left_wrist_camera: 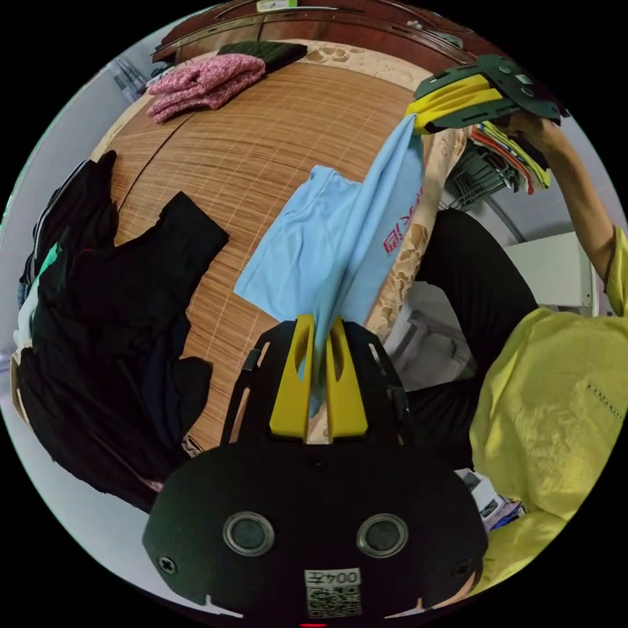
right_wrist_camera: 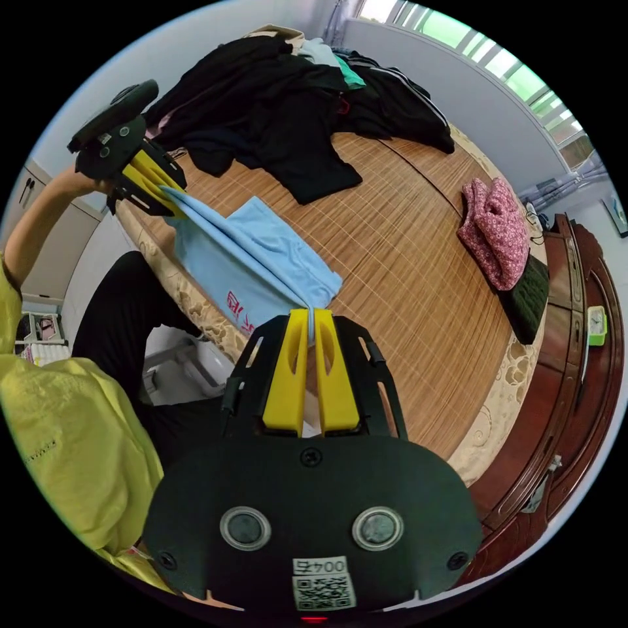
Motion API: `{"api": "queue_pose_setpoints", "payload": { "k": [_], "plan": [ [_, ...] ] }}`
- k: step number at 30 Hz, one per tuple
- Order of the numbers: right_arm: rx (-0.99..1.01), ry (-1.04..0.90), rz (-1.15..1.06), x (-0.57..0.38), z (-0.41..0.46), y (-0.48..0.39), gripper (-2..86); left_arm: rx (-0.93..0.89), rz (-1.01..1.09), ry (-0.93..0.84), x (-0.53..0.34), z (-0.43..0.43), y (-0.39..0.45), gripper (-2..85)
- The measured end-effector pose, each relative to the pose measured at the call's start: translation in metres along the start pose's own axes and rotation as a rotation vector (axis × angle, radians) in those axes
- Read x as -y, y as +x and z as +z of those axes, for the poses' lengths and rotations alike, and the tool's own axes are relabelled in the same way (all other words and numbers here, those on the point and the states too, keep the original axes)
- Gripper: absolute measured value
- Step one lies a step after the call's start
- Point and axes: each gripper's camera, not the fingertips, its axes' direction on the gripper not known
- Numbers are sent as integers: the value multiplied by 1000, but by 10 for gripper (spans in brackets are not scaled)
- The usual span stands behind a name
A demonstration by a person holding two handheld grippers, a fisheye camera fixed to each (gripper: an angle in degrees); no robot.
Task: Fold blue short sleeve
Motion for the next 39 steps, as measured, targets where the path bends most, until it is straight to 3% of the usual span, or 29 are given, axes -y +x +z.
{"api": "queue_pose_setpoints", "payload": {
  "k": [11, 17, 22, 28, 33, 39],
  "plan": [
    [85, -136, 94, 36, 141, 57, 17, -44, -123, -85, 36, 97, -90, 43],
    [119, -43, 340, 4, 167, 88, 108, -174, -367, 102, -13, 111, -133, 120],
    [218, 205, 503, -72, 132, 94, 99, -183, -566, 300, -92, 101, -150, 131],
    [358, 341, 500, -158, 145, 17, 91, -240, -486, 505, -172, 126, -79, 63],
    [292, 314, 520, -182, 189, -39, 85, -76, -478, 619, -202, 180, 17, 17],
    [135, 223, 498, -177, 226, -69, 64, -53, -464, 532, -181, 211, 41, 13]
  ]
}}
